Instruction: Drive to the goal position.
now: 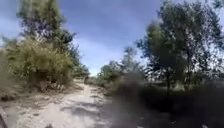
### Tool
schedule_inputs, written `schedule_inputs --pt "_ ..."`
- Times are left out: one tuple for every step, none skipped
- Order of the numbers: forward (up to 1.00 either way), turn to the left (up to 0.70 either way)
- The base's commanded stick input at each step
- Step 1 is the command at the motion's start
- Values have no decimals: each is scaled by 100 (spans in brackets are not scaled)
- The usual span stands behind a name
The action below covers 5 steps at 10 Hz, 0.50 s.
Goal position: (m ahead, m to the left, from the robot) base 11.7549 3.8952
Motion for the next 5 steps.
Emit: schedule_inputs --pt "70 0" --pt "70 16" --pt "70 35" --pt "70 35" --pt "70 35"
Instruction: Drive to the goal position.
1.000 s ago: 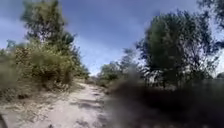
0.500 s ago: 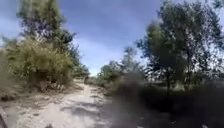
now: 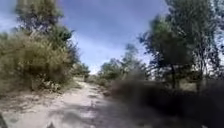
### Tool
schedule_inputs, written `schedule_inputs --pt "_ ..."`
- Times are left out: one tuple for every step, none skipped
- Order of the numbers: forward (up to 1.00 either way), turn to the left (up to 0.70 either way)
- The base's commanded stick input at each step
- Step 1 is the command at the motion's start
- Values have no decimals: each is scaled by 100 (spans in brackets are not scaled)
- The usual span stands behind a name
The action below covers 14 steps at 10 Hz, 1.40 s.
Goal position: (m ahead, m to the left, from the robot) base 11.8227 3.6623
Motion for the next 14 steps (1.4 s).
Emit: schedule_inputs --pt "70 22" --pt "70 4" --pt "70 0" --pt "70 0" --pt "70 6" --pt "70 13" --pt "70 19" --pt "70 29" --pt "70 0" --pt "70 0" --pt "70 0" --pt "70 0" --pt "70 0" --pt "70 0"
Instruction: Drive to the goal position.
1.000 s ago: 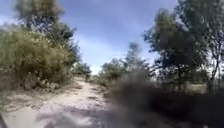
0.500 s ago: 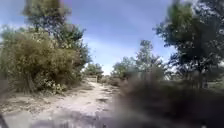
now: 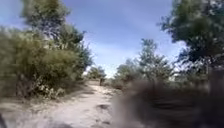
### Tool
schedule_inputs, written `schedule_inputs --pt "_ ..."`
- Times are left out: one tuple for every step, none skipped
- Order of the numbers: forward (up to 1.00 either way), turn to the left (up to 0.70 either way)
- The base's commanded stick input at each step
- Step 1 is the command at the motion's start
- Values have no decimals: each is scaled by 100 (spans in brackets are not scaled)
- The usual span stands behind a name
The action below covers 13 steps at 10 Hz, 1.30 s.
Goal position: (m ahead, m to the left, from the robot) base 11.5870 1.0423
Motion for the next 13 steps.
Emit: schedule_inputs --pt "70 0" --pt "70 0" --pt "70 0" --pt "70 0" --pt "70 0" --pt "70 0" --pt "70 0" --pt "70 0" --pt "70 0" --pt "70 0" --pt "70 0" --pt "70 0" --pt "70 0"
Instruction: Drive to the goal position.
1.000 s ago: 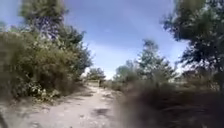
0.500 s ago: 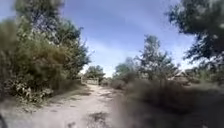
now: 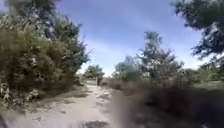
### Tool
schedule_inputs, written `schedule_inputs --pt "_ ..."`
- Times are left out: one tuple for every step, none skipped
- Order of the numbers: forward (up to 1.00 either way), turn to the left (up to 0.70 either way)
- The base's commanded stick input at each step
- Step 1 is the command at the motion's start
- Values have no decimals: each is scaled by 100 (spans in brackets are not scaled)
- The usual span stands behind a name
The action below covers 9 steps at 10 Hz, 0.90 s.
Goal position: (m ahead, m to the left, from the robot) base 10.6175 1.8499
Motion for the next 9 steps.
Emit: schedule_inputs --pt "70 0" --pt "70 0" --pt "70 0" --pt "70 0" --pt "70 0" --pt "70 0" --pt "70 0" --pt "70 20" --pt "70 35"
